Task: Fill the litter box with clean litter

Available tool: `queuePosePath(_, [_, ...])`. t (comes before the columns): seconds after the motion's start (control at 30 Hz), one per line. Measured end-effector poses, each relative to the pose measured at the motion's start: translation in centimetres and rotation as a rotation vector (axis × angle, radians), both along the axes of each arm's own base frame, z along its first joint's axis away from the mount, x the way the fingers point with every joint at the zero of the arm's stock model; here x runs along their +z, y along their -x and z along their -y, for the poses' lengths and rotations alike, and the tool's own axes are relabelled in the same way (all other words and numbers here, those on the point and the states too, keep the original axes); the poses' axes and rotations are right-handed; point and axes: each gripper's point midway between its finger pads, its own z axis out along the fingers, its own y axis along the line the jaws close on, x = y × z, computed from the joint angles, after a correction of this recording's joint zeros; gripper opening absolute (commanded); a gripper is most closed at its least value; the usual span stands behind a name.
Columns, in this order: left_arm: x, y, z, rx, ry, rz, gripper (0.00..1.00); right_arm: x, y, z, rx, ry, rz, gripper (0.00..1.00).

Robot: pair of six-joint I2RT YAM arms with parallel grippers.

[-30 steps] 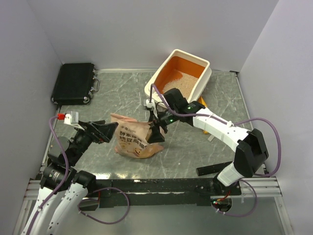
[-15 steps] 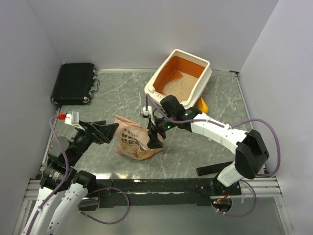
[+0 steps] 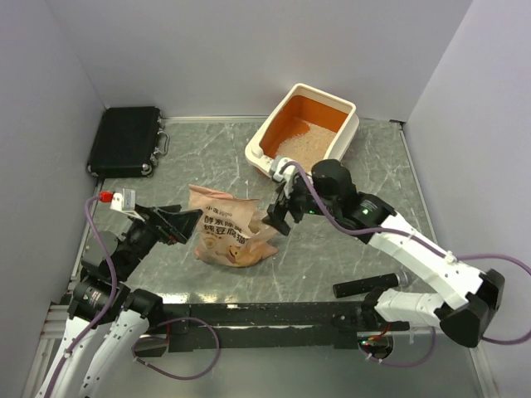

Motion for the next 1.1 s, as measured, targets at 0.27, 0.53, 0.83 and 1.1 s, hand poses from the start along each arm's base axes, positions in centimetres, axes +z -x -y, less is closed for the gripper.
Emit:
queuePosePath(0.27, [-0.3, 0.2, 0.5, -0.032, -0.003, -0.007, 0.97, -4.4, -8.4, 11.6, -0.686, 0.107, -0.139, 1.00])
queuePosePath(0.53, [-0.6, 0.5, 1.0, -0.068, -0.006, -0.013, 0.97, -13.3, -9.9, 24.1, -1.213, 0.193, -0.389, 1.00])
queuePosePath(0.83, [-0.1, 1.3, 1.4, -0.107, 0.004, 0.014, 0.97, -16.9, -11.7, 27.8, -1.294, 0.112, -0.513, 0.96])
queuePosePath(1.1, [0.1, 1.6, 1.5, -0.118, 0.008, 0.028, 0.97, -22.3, -12.4, 27.3, -1.246, 0.156, -0.664, 0.94])
